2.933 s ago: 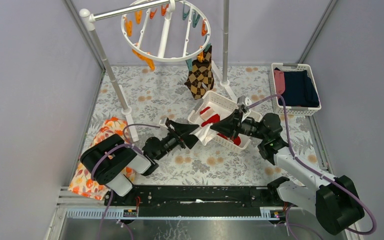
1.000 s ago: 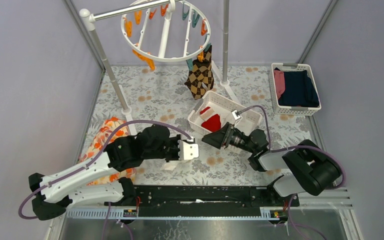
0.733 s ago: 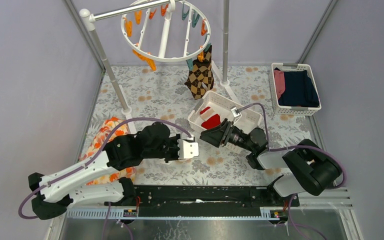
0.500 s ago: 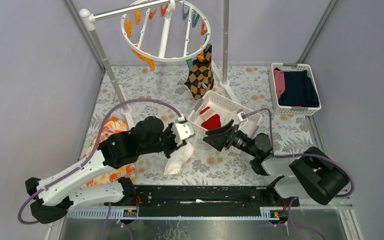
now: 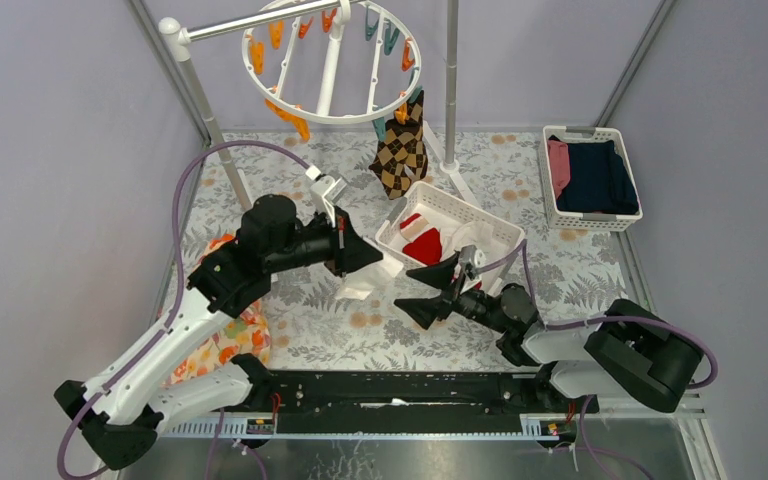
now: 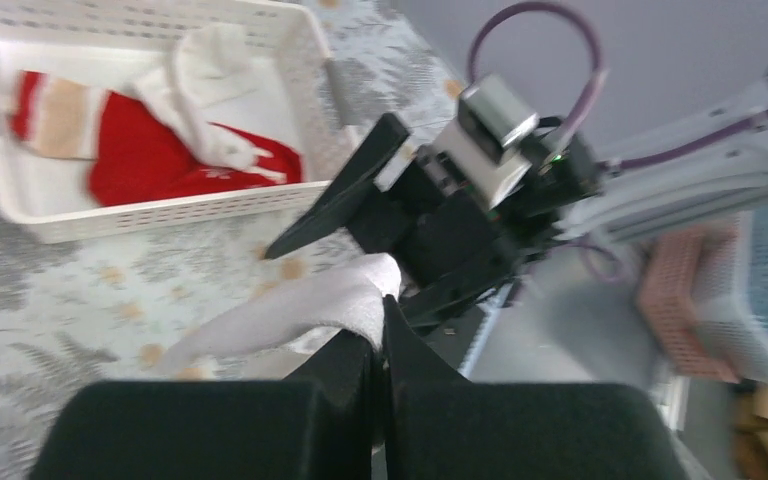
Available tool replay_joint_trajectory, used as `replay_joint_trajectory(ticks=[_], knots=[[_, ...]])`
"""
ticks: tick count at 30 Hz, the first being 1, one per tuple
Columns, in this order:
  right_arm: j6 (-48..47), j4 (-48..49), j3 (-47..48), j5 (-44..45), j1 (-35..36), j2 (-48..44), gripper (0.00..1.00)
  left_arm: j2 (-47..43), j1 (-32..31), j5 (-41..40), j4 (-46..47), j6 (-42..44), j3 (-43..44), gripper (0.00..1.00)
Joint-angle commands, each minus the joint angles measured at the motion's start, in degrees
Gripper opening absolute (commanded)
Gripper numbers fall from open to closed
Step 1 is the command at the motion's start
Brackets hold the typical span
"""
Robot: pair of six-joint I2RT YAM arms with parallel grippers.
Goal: Clip the socks to the hanger
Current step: Pick up the sock from the bin.
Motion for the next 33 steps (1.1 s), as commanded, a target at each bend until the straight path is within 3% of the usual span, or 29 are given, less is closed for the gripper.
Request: replay_joint_trajectory(ticks=[1,10,18,25,30,33], knots=[[-12.6,11.2,2.1,5.6,3.2,1.8,0.85,2.8,3.8,16.5,10.3,-13.6,1.0,0.0],[-22.2,10.8,3.7,9.7,4.7,-2.4,0.83,3.4,7.1,23.4,14.3,-17.2,-2.0,0.0],[-26.8,1.8,6.5,9.3,6.1,-7.8,0.74,3.4,8.1,24.7,14.3,-16.8,-3.7,0.0],[-29.3,-6.0,8.5,10.1,6.8,-10.3,0.57,2.9,9.0,26.1,16.1,-17.6,-5.1,0.0],[-30.6,-9.0,9.6,8.3,6.8,-10.5,0.34,2.1,9.6,27.1,17.5,-18.5,-6.8,0.0],[-34.0,-12.6,10.2,7.4,6.9,-11.3,0.24,1.3,9.8,27.2,19.3,-19.8,-8.0,0.0]])
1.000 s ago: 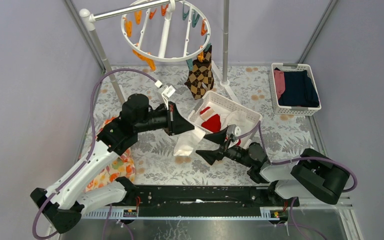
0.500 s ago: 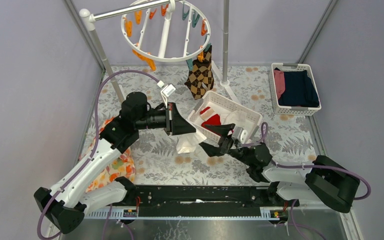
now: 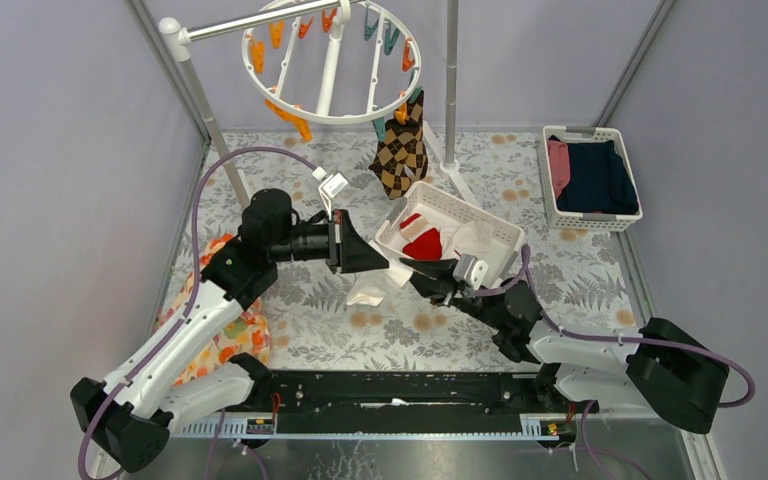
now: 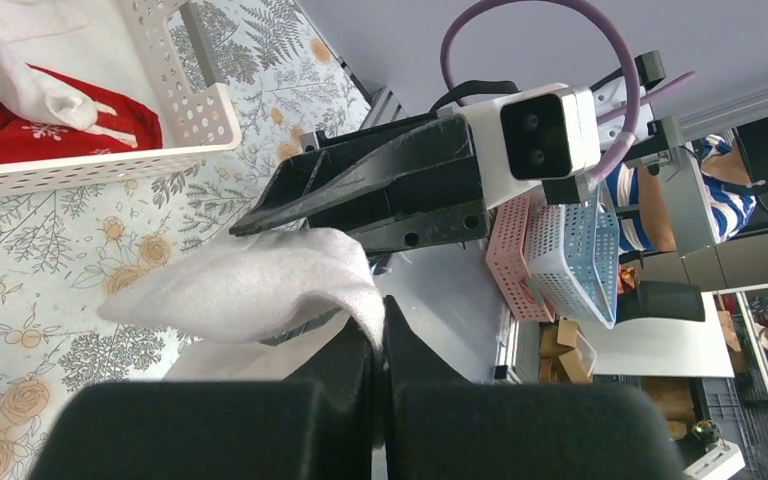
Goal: Clip the socks to the hanger
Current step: Pick up the sock from the bin.
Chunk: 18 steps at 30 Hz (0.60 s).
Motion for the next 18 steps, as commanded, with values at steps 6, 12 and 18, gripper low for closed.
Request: replay_joint_trajectory(ticks=[6,12,18], knots=[[-14.0,-9.9,3.4,1.1,0.6,-7.4,0.0,-4.5,0.7,1.2,12.5,-7.4,-9.4,0.53],[-23.1,-18.2,4.3,1.3,0.6,-13.2,0.0,-8.5,2.3,-1.5,29.4,-19.8,-22.9,0.75],[-31.4,-26.9,3.8,-3.8,0.6,-18.1,0.0,-10.1,5.1,-4.4,53.8,-33.4,-34.7,0.82]])
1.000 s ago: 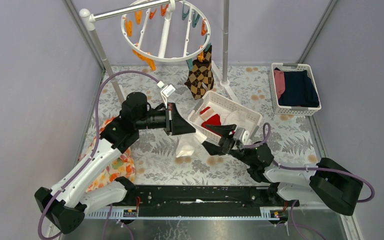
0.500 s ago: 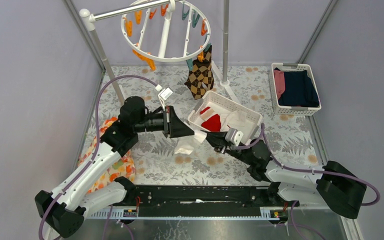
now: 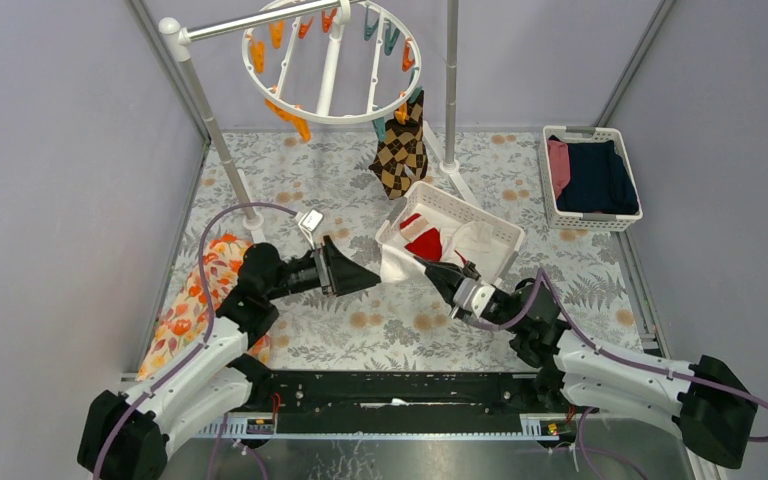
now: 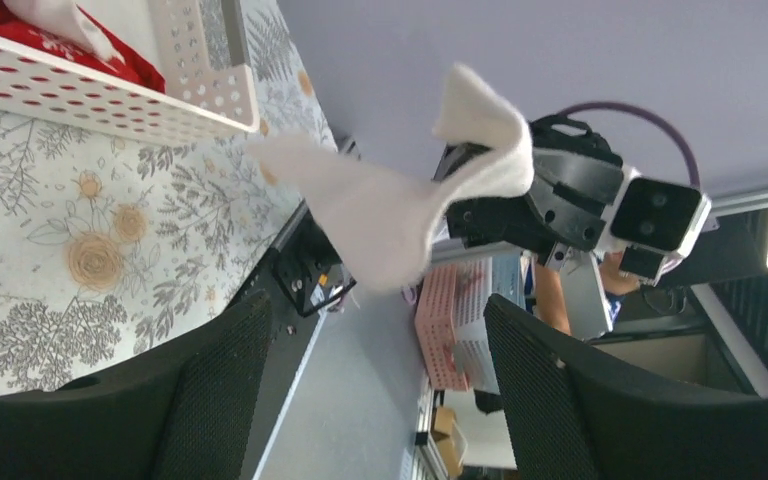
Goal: Clip the socks to the hanger
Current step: Pick up the sock from the bin.
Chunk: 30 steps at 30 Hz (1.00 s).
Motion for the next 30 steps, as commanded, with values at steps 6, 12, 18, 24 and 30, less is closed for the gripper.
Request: replay_joint_trajectory(ticks=[6,12,18,24,30], knots=[[-14.8,-11.2,1.1,-11.6,0.5,-4.9,0.08,0.8,1.3,-1.7,37.7,-7.8,-7.5,0.82],[-14.7,-12.6,1.3,-13.2,0.5,-5.9,0.0,3.6,1.2,2.0,42.2,-8.0,-7.8,0.8],[-14.9,-12.2,1.6,-15.0,0.5,-5.4,0.0,8.5,0.0,1.8,40.7,-10.5,-8.0,0.77],[-15.5,-12.9,1.8,-15.4,0.5,-4.6,0.0,10.5,-1.0,-0.5,39.9,-11.3,-7.9,0.7],[-15.5,-13.0,1.5,-16.0,0.5,-4.7,0.0,14.5,-1.9,0.2,45.6,-14.4,-7.9,0.43]])
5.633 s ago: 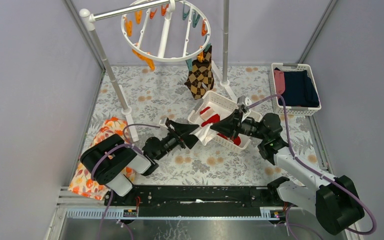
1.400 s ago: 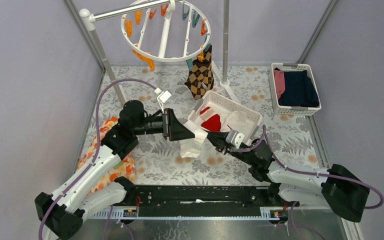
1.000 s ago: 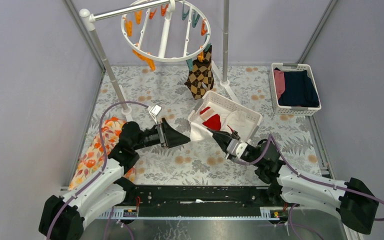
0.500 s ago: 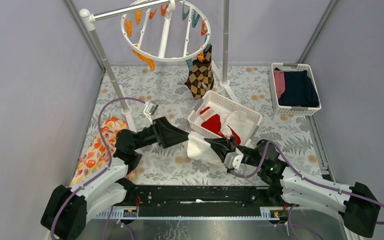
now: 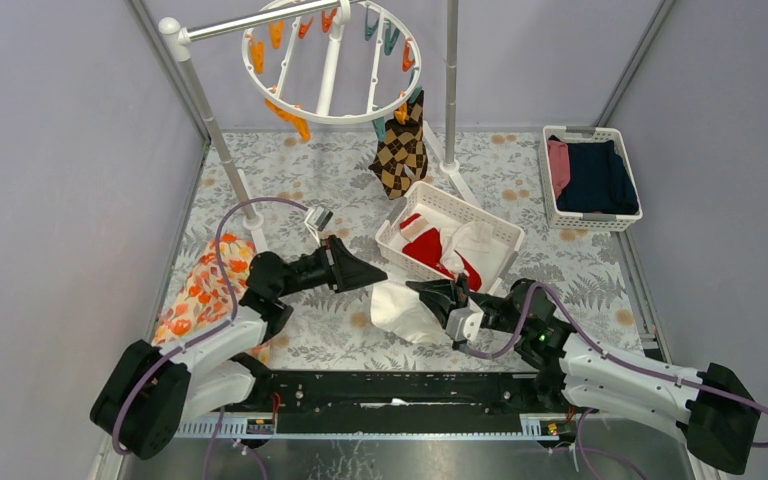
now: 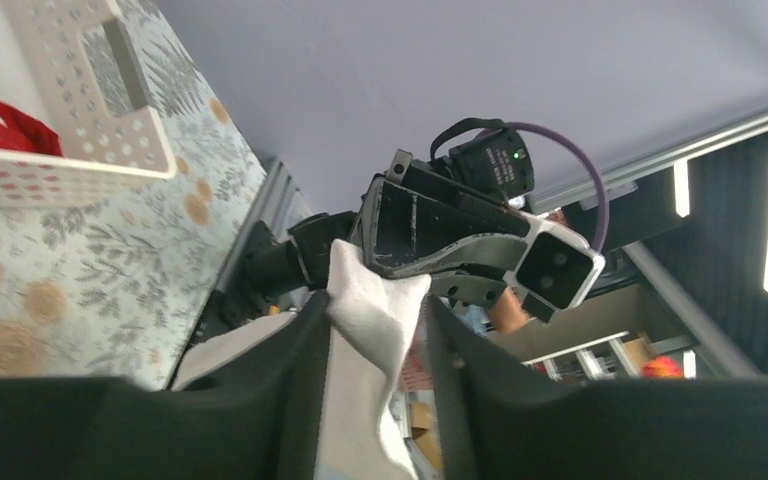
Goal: Clip the socks to the hanger
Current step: Pick up the sock from the bin.
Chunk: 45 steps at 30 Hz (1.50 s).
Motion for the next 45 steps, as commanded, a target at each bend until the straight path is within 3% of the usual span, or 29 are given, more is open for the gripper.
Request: replay_joint_trajectory(ticks=[1,4,6,9,11,14,17,26,32,45], knots=[[-1.0,1.4,1.4,-1.6,0.4,-0.5,0.0,2.4,-0.8,0.2,6.2,-1.7,-0.4,0.37],[-0.8,1.2,1.0,-1.8,0.5,-1.3,0.02,3.7,-0.9,0.5,7.7,-1.5,-0.7,0.02],[-0.5,1.1,0.4,-1.5,0.4,-1.9,0.13,3.8,-0.9,0.9,8.9,-0.6,-0.6,0.0],[1.3,1.4,-0.8,1.1,0.5,-3.8,0.49,0.9,-0.8,1.4,5.3,7.6,-0.1,0.0],[5.7,-0.2,-1.3,7.1,0.4,-6.3,0.68,-4.1,-0.9,-0.3,-5.2,18.0,0.6,0.0],[10.8,-6.1,-0.8,12.2,0.5,-10.6,0.83,-13.7,-2.8,-9.3,-29.7,38.6,4.7,0.0],[18.6,-7.9,-0.9,13.9,0.5,-12.8,0.92,-20.3,-6.0,-15.8,-39.2,50.4,7.4,0.0],[37.0,-15.4,8.8,11.9,0.4,-4.1,0.96,-21.8,-17.4,-24.8,-62.6,75.4,19.4,0.0],[38.1,-14.7,9.7,6.8,0.4,-2.2,0.97,-22.1,-22.8,-27.9,-77.5,91.5,25.5,0.0],[40.7,-8.3,14.4,-4.1,0.4,12.6,0.92,-20.9,-25.6,-23.4,-76.9,95.9,26.6,0.0]])
